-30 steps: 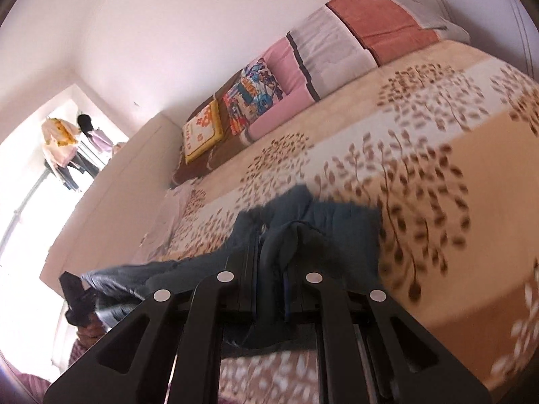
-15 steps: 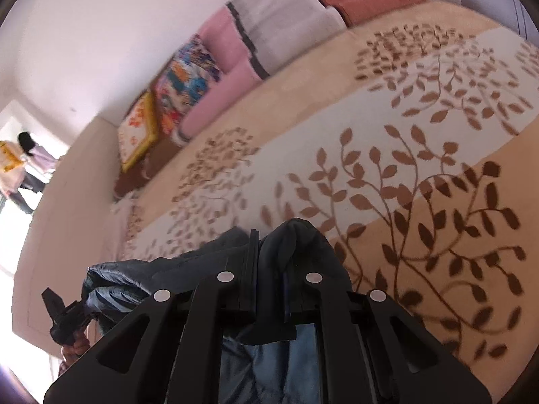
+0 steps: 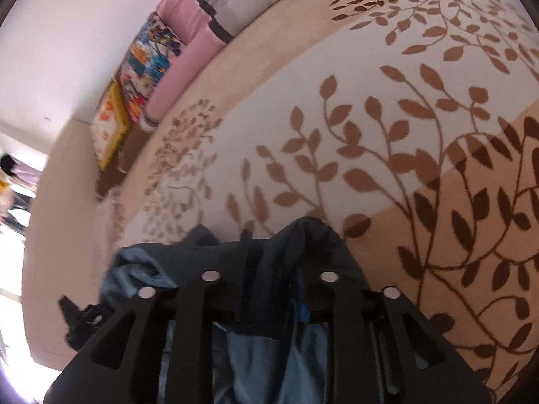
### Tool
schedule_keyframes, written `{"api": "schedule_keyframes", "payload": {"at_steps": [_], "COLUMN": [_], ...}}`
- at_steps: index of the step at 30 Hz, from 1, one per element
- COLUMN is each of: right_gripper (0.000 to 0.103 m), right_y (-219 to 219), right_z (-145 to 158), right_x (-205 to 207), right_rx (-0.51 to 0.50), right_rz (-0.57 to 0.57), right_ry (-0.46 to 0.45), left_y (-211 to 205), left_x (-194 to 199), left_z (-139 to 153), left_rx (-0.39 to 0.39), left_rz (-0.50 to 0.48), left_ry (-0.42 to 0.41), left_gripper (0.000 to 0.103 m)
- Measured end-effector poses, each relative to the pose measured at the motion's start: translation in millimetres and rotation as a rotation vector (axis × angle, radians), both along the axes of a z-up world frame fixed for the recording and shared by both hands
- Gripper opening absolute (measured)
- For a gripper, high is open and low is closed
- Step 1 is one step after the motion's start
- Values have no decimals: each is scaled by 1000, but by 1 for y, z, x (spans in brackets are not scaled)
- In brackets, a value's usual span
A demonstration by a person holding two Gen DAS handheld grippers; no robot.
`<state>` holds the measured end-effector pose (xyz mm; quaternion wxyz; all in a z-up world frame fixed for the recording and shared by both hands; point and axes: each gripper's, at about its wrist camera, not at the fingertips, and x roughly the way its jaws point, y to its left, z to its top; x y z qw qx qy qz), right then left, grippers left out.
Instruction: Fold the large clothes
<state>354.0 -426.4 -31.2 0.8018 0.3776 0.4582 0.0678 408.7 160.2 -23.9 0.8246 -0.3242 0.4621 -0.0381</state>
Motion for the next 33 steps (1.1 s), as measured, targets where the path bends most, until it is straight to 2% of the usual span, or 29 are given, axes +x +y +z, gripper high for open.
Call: {"api": "schedule_keyframes", "payload": {"at_steps": [2, 4, 6, 8, 12, 16, 22, 26, 28, 33], "right_gripper": [48, 58, 66, 76, 77, 77, 77, 77, 77, 82], "right_y": [-2, -1, 4, 6, 3, 4, 13, 16, 18, 20], "right_z": [5, 11, 16, 25, 41, 54, 53, 41, 31, -4], "right_x": [-4, -7, -8, -12, -21, -50, -136, -199, -227, -276], "right_rx": [33, 41, 48, 23, -20, -66, -138, -207, -209, -57], "right_rz": [-2, -5, -11, -21, -47, -39, 6, -13, -30, -106], "right_ry": [-16, -27, -45, -61, -95, -129, -142, -110, -93, -33], "left_y": [1, 5, 12, 16, 11, 2, 11, 16, 17, 7], "left_x": [-4, -11, -15, -20, -42, -92, -173, -218, -234, -253], "left_z": [8, 23, 31, 36, 47, 50, 33, 14, 4, -28], "left_rx": [-19, 15, -1, -11, 46, 117, 170, 107, 62, -105], "left_rz": [11, 66, 94, 95, 22, -79, -103, -77, -56, -15], "left_ry": [-37, -103, -134, -128, -147, -151, -90, -40, -17, 27], "left_gripper": [55, 65, 67, 67, 67, 67, 67, 68, 68, 68]}}
